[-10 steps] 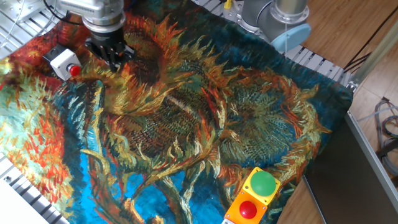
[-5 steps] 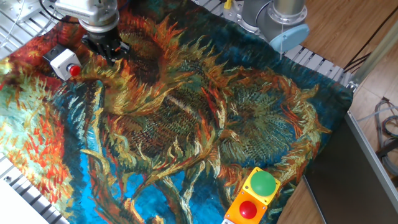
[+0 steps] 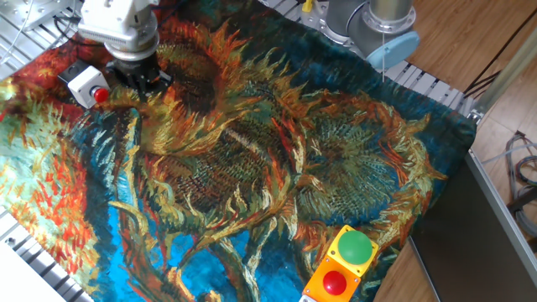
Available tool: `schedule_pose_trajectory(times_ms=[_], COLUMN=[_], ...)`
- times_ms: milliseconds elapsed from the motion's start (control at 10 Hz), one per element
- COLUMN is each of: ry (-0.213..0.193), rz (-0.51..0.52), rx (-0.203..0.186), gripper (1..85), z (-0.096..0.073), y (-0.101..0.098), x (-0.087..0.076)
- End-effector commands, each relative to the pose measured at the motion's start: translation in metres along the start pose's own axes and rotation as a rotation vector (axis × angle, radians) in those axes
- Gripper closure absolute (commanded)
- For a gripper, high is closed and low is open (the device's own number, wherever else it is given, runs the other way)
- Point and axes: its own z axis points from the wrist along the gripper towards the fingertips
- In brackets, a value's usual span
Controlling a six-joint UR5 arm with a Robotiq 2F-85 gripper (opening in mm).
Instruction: Press the button horizontally
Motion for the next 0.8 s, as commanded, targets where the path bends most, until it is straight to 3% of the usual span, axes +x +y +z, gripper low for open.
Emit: schedule_pose_trajectory(times_ms=[0,100,200,300,500,700], ry=[-0.075,-0.103,-0.117,-0.097,-0.083,-0.068], rz=[0.038,0.058,0.062,0.052,0.035,-0.008], rx=[-0.040,-0.059,-0.052,-0.015,0.006,0.024], gripper=[84.3,84.3,84.3,84.3,84.3,84.3], z=[0.003,0.002,0.002,0.003,0.011,0.018], y=[0.007,0.012,0.010,-0.001,-0.016,-0.036], x=[-0.026,-0.034,-0.037,-0.037,-0.056,-0.048])
